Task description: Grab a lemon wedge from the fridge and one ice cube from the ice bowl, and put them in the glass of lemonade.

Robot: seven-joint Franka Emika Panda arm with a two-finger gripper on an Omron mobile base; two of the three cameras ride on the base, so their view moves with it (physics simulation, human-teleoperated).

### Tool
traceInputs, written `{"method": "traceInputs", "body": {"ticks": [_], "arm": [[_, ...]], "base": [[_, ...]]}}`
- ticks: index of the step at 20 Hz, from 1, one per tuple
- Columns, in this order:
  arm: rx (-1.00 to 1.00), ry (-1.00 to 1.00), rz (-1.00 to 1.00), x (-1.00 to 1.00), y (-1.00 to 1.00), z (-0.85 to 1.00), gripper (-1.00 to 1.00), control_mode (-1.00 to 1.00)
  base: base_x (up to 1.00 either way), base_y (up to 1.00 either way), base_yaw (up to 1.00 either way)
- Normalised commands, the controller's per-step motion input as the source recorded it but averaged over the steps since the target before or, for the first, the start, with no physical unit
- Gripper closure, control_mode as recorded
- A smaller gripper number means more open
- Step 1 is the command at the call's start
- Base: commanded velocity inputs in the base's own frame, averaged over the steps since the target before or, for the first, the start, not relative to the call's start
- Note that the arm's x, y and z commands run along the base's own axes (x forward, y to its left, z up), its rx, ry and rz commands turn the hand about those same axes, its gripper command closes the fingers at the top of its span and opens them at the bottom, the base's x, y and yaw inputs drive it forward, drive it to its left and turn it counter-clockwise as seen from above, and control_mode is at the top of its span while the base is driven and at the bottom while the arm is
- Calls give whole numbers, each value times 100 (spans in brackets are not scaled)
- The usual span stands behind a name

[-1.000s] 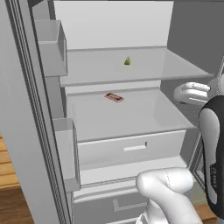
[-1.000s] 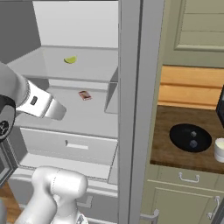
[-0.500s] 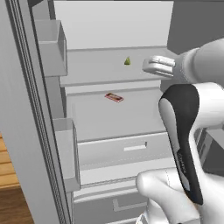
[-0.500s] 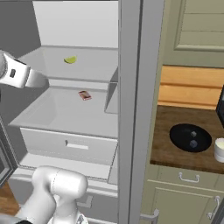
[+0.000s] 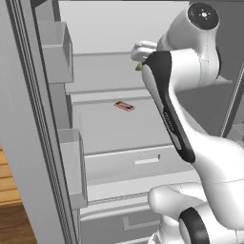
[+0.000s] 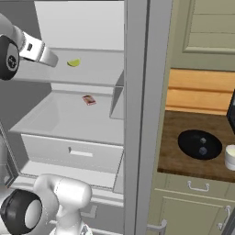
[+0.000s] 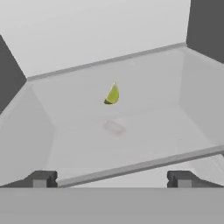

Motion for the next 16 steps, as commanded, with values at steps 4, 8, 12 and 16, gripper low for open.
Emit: {"method": "traceInputs", "body": {"ticks": [4,8,12,16], "arm": [[0,-1,12,18,-3,-82,-100,-100],[-7,0,15,25,-10,-43,-100,-100],[-16,0,9,46,-1,52,-100,-100],[-21,3,2,46,-3,66,-100,-100]], "base": [[0,0,0],[0,0,0],[0,0,0],[0,0,0]]}}
